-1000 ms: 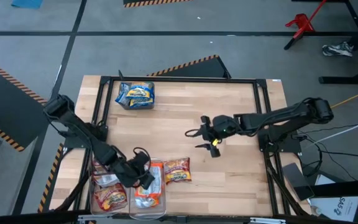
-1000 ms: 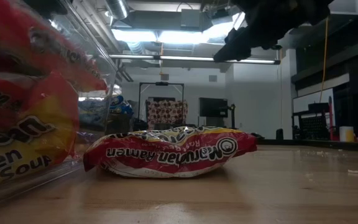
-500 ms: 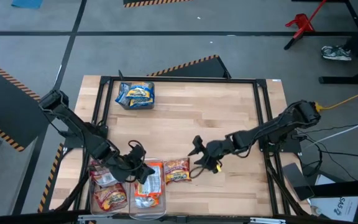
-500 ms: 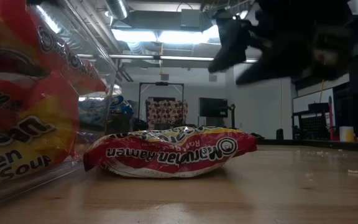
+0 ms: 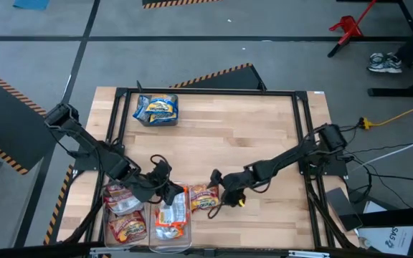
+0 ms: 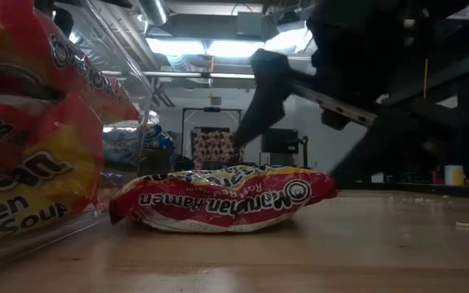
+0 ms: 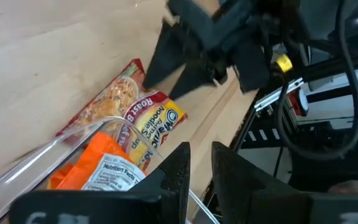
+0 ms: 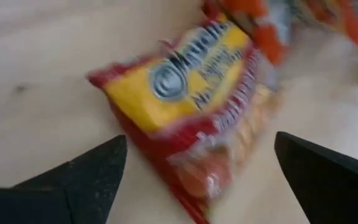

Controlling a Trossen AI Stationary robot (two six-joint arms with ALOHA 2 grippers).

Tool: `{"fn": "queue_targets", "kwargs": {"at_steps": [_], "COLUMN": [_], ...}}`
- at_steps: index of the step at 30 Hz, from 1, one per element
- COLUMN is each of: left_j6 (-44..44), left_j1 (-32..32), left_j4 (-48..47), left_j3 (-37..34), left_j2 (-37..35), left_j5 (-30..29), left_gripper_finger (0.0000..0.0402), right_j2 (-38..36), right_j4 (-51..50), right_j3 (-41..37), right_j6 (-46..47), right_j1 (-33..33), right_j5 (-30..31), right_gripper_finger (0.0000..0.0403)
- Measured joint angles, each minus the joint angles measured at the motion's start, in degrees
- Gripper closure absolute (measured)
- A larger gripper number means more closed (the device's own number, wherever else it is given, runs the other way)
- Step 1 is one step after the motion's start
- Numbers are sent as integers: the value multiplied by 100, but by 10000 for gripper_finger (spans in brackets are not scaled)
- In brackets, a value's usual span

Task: Sort Maruchan noodles
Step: Put the red noodle pack into the left transparent bin

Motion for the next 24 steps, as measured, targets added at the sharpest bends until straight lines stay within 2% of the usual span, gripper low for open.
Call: {"fn": "queue_targets", "kwargs": {"at_steps": [7, 12, 16, 21, 24], "left_j6": [230, 304, 312, 608, 750], "left_j1": [24, 96, 125, 125, 154], "left_j4": [4, 0, -2, 0, 0], "left_j3": [0, 0, 0, 0, 0], "left_j2": [0, 0, 0, 0, 0], "left_j5": [-22, -48, -77, -324, -369], "left_gripper_finger": [343, 343, 343, 343, 343], "right_j2": [298, 298, 289, 278, 266], "right_j4": [-47, 260, 25, -471, -625], "right_j3": [368, 370, 370, 370, 370], "right_j6": [-459, -337, 284, 662, 711], "right_j1": [-135, -339, -563, -923, -1206], "right_j5": [-527, -418, 255, 1826, 2444], "right_gripper_finger": [13, 33, 48, 60, 64]}}
